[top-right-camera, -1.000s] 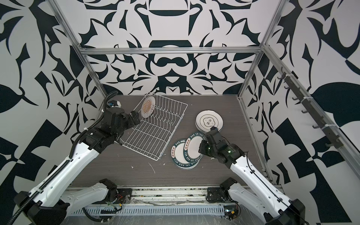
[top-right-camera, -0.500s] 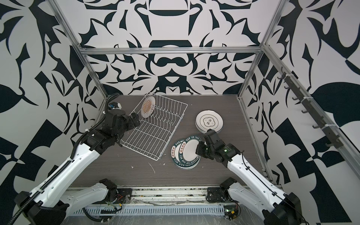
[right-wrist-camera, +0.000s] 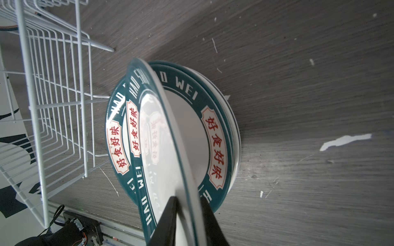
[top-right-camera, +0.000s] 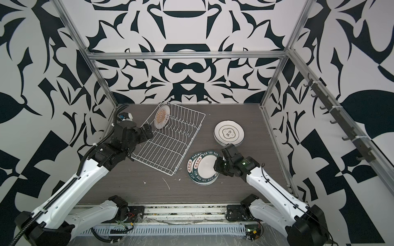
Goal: Unload the plates from the dish rack
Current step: Place a plate on the plates.
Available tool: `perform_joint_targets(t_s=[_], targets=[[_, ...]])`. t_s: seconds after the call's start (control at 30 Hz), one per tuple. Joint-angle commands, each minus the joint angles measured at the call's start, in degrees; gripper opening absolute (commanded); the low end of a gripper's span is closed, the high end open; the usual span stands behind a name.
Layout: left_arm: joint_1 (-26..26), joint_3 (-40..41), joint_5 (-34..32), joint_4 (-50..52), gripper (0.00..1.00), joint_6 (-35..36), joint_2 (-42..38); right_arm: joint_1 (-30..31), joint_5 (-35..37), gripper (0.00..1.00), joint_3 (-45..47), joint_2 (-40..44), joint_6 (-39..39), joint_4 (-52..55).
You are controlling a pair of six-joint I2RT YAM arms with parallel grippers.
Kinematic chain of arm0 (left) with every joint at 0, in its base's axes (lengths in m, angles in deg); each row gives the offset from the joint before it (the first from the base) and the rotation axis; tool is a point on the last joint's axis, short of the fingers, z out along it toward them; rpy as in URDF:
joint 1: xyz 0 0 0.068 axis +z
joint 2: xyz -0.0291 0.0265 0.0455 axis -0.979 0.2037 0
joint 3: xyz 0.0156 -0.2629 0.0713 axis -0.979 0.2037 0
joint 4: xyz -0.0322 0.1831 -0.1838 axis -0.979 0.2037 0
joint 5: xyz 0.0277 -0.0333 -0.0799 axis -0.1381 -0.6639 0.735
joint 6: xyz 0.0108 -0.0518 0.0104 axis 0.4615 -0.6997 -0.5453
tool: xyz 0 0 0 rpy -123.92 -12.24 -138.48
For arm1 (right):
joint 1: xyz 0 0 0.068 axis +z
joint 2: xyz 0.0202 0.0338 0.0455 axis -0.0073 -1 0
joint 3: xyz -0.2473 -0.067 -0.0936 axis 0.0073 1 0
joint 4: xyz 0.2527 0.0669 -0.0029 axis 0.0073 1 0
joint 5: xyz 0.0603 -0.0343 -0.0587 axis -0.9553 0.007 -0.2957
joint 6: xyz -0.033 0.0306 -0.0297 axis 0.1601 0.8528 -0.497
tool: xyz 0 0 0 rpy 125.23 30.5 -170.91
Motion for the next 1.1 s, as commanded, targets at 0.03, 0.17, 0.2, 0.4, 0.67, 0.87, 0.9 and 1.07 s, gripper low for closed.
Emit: perform_joint_targets(t_s=[0.03, 0.17, 0.2, 0.4, 0.67, 0.87, 0.9, 1.07], targets=[[0.2, 1.3, -0.1, -1.1, 0.99, 0.9, -0.1, -0.1, -0.2, 0.27, -0.3, -0.5, -0.1, -0.1], [0.2, 1.5, -0.2, -1.2, 0.99, 1.4, -0.1, 0.0, -0.6, 0.34, -0.2, -1.7, -0.1, -0.8], [0.2, 1.6, -0.3, -1.1, 0.99, 1.7, 0.0, -0.1, -0.9, 0.34, -0.3, -2.0, -0.2, -1.2], [0.2, 1.6, -2.0, 0.2, 0.99, 1.8, 0.5, -0.1, -0.8, 0.39, -1.4, -5.2, -0.8, -1.1], [0.2, 2.9, -2.2, -0.1, 0.99, 3.2, -1.1, 0.0, 1.5, 0.45, -4.3, -8.9, -1.7, 1.6], [0.2, 3.4, -2.8, 0.5, 0.99, 4.1, -1.4, 0.5, 0.9, 0.55, -6.6, -12.0, -3.0, 1.8], [0.2, 3.5, -2.8, 0.8, 0.99, 4.2, -1.3, 0.9, 1.1, 0.55, -7.2, -12.6, -3.3, 2.2], [0.2, 4.0, -2.9, 1.0, 0.99, 4.1, -1.2, 2.2, 4.2, 0.56, -9.7, -15.0, -3.6, 5.1]])
